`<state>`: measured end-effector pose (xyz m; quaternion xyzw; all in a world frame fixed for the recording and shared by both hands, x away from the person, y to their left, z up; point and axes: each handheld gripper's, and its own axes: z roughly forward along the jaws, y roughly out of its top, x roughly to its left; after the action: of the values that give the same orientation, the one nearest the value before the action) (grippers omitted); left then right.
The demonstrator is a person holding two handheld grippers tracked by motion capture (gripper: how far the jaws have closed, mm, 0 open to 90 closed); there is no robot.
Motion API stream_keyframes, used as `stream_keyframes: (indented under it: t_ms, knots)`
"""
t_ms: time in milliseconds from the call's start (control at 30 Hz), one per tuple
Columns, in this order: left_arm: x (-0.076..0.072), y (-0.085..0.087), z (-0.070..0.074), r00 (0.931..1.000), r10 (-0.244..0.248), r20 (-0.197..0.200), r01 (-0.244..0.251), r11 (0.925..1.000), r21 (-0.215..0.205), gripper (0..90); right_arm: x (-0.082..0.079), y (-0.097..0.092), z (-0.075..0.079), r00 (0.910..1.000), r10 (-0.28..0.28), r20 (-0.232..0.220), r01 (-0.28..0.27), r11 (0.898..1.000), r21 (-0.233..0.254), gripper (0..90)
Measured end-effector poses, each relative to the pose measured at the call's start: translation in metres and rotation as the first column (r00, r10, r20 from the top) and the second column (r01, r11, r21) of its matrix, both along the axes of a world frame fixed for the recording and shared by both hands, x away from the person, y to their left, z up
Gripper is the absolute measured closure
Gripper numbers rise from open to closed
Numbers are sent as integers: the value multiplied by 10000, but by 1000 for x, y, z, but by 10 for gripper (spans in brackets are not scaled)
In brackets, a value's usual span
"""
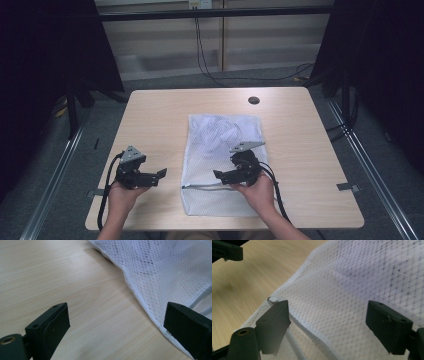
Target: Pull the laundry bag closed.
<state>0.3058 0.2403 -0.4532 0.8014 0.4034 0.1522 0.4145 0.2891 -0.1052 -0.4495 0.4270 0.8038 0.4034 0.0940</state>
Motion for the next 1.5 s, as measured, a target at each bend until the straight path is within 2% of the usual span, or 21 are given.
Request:
stream_keyframes:
  t_ms: [233,467,533,800,1000,1233,1367,1500]
  knots:
    - [0,0,1,10000,-71,-52,71,9999,-85,63,1,7,-2,9998,167,-88,-165,9996,208,220]
    - [0,-1,0,9999,-130,-88,130,9999,-84,63,4,17,-5,9979,449,-475,-434,9986,318,242]
    - [0,-1,0,9999,-137,-80,136,9999,-68,63,4,22,-6,9959,621,-653,-585,9967,559,260]
    - [0,-2,0,9998,-184,-119,183,9998,-94,54,6,35,-6,9946,826,-629,-799,9958,444,261]
    - [0,-2,0,9996,-245,-107,242,9995,-210,54,8,41,-9,9915,812,-1014,-711,9925,996,283]
    - [0,-2,0,9995,-261,-189,258,9996,-138,56,10,46,-11,9897,830,-1167,-658,9873,1444,331]
    - [0,-2,0,9994,-293,-206,291,9995,-78,59,11,50,-14,9861,930,-1374,-716,9857,1528,361]
    - [0,-3,-1,9993,-285,-261,283,9996,-92,60,12,55,-17,9787,1193,-1673,-905,9812,1703,438]
